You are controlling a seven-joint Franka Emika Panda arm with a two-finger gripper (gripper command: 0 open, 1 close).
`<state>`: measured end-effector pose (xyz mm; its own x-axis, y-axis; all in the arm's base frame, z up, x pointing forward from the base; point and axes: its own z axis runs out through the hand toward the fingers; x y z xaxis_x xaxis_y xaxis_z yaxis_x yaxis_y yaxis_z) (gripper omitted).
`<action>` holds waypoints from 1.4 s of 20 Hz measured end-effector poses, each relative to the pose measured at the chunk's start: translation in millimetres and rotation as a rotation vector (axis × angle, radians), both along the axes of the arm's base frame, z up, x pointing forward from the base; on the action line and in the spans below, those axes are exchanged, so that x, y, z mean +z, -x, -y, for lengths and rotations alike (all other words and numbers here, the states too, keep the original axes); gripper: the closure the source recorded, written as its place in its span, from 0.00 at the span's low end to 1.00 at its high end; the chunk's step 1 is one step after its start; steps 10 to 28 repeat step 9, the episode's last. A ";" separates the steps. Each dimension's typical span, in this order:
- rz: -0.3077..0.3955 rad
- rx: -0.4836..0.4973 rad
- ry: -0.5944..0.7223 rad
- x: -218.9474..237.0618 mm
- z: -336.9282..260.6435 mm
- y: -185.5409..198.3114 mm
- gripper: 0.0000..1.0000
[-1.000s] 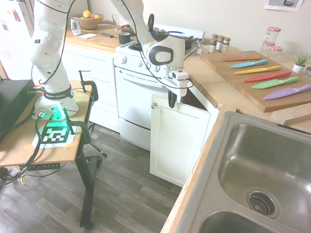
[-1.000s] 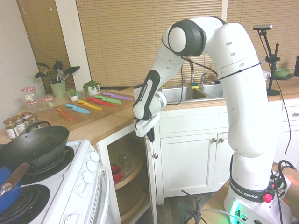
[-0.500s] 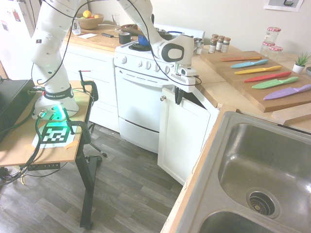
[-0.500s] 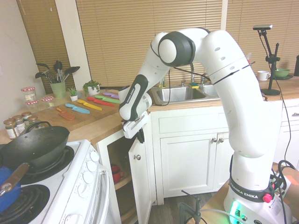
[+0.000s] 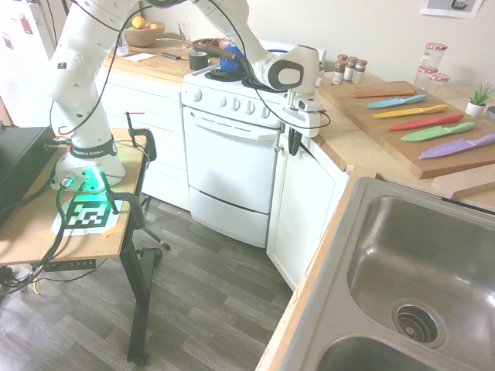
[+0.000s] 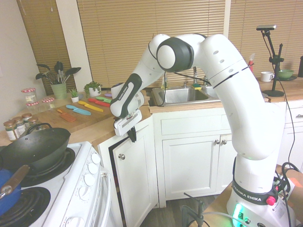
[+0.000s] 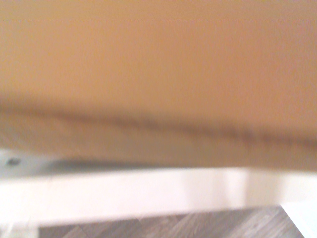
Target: Close the cabinet
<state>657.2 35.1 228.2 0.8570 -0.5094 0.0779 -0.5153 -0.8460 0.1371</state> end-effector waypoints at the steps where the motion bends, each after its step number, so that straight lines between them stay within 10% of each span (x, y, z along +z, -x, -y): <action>1: 0.000 -0.005 0.000 -0.4 1.0 0.3 1.00; 8: 0.066 -0.109 -0.028 -1.9 74.6 52.1 1.00; 9: 0.081 -0.138 -0.040 3.8 90.1 64.1 0.00; 28: 0.081 -0.138 -0.040 3.8 90.1 64.1 0.00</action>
